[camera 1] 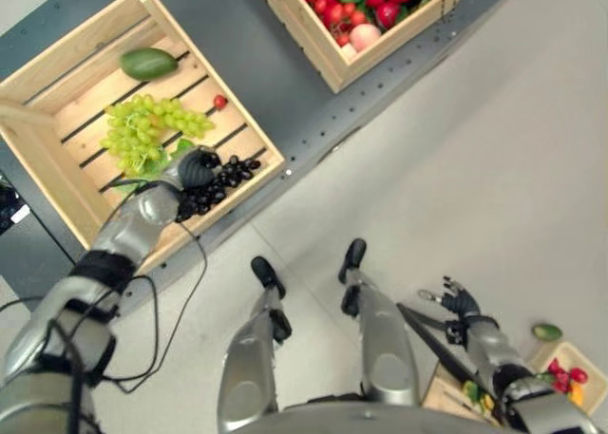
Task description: Pick up the fruits from the basket on one side to the basket on the other side
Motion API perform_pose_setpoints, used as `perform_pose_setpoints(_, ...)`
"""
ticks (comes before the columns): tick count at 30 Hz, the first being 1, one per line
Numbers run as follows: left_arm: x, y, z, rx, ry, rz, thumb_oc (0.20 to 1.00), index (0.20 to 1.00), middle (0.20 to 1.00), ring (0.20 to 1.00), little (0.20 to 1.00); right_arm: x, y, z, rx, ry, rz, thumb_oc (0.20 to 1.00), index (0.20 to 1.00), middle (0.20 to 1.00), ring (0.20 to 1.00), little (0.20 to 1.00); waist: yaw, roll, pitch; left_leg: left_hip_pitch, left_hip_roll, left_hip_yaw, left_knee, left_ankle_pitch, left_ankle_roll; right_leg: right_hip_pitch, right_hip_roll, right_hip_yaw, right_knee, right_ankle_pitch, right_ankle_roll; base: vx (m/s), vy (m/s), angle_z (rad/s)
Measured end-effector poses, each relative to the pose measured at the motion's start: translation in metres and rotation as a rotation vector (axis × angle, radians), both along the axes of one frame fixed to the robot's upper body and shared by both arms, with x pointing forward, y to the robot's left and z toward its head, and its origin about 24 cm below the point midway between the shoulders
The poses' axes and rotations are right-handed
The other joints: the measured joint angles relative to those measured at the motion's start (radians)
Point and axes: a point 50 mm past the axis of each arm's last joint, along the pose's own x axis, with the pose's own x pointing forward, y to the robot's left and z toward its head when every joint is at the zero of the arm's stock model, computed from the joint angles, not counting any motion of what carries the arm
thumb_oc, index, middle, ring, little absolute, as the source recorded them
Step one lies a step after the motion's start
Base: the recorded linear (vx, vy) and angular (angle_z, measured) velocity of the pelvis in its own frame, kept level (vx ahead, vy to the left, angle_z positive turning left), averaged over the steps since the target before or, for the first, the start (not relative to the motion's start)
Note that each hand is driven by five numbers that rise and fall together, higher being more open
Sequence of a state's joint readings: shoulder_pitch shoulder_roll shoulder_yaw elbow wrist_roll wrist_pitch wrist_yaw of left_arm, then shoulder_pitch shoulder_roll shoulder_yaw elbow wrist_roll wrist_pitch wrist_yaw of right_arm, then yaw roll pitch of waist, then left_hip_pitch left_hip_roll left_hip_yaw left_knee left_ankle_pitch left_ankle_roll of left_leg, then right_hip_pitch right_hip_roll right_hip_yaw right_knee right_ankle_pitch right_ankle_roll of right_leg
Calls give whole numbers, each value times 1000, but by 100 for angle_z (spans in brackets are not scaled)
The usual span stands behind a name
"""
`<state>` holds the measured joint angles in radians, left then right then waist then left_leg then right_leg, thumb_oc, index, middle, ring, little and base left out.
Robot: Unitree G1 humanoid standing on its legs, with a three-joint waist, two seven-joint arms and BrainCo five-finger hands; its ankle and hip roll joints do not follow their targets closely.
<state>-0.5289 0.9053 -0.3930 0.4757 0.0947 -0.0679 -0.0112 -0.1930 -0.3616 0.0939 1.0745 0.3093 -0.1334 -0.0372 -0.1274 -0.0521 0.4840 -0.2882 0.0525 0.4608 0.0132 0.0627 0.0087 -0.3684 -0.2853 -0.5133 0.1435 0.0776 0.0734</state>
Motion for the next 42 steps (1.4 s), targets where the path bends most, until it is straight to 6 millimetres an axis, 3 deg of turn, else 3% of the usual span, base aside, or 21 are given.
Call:
perform_pose_setpoints(4, -24, 20, 6, 0, -20, 24, 200, 200, 200, 200, 200, -9, -4, -3, 1, 17, -9, 1000, 1000, 1000, 1000, 1000, 20, 27, 4, 0, 2, -17, 1, 3, -1, 11, 0, -16, -3, 0, 0, 3, -4, 9)
perform_pose_setpoints(5, -28, 22, 7, -5, -23, 25, 200, 200, 200, 200, 200, -11, -5, -5, 5, 25, -11, 1000, 1000, 1000, 1000, 1000, 43, 38, 4, 1, 1, -25, 2, 4, 0, 19, 0, -22, -3, -1, 0, 5, -9, 15)
perform_pose_setpoints(13, -53, 27, 14, -66, -66, -9, 200, 200, 200, 200, 200, -14, -8, -4, 20, 9, -26, 1000, 1000, 1000, 1000, 1000, 71, 44, 1, 16, -1, -52, 3, 15, 3, 55, -3, -45, -6, 0, 0, 6, -5, 10)
perform_pose_setpoints(19, -64, 27, 11, -101, -61, -34, 200, 200, 200, 200, 200, -17, -10, -5, 20, 20, -30, 1000, 1000, 1000, 1000, 1000, 89, 65, -15, 24, 0, -76, 3, 24, 2, 77, 0, -61, -9, 3, -5, 6, 2, 7)
perform_pose_setpoints(26, -73, 30, 7, -192, -54, -33, 200, 200, 200, 200, 200, -32, -12, -13, 23, 69, -36, 1000, 1000, 1000, 1000, 1000, 105, 87, -108, 43, -3, -93, -5, 28, 1, 109, 1, -79, -19, 1, -1, 0, 4, 7)
perform_pose_setpoints(36, -81, 25, 3, -287, -25, -62, 200, 200, 200, 200, 200, -43, -13, -18, 12, 105, -21, 1000, 1000, 1000, 1000, 1000, 118, 93, -133, 92, -11, -131, -42, 50, -4, 159, 0, -100, -19, -8, 11, 1, 5, 8)
perform_pose_setpoints(42, -82, 18, -2, -450, -43, -79, 200, 200, 200, 200, 200, -47, -13, -19, 4, 120, -6, 1000, 1000, 1000, 1000, 1000, 120, 99, -174, 109, -16, -148, -53, 55, -4, 186, -1, -114, -24, -10, 13, 3, 2, 8)
